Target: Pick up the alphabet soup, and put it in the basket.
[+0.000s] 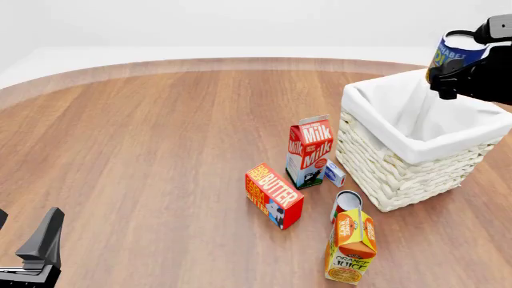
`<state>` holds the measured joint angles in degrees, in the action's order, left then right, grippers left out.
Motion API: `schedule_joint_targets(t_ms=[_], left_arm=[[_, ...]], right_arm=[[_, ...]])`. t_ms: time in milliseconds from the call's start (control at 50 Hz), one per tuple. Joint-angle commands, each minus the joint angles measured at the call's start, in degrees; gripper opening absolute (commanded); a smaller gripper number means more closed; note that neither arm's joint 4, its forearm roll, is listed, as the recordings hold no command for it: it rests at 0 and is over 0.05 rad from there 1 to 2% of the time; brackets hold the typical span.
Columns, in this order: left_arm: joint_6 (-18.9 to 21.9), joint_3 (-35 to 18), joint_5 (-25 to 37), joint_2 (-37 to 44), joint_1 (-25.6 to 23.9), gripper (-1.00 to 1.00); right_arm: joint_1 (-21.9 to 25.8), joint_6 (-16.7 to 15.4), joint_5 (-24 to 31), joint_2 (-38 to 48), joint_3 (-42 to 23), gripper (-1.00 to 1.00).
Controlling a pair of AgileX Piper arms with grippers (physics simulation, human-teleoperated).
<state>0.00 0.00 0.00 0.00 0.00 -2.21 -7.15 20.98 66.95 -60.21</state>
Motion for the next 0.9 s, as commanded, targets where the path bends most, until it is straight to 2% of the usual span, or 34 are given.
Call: schedule_joint_targets(t_ms=[20, 300, 900], left_arm=[[0.0, 0.0, 0.0, 0.0, 0.0, 1.0], [0.0, 0.0, 0.0, 0.0, 0.0, 1.0], [0.0, 0.0, 0.0, 0.0, 0.0, 1.0]], right_arm=[[-0.91, 1.35, -0.9, 2.39, -0.77, -1.0], [-1.09, 1.05, -1.19, 5.53, -1.83, -1.0], [-2.93, -2.68, 3.82, 10.92, -6.02, -1.0]])
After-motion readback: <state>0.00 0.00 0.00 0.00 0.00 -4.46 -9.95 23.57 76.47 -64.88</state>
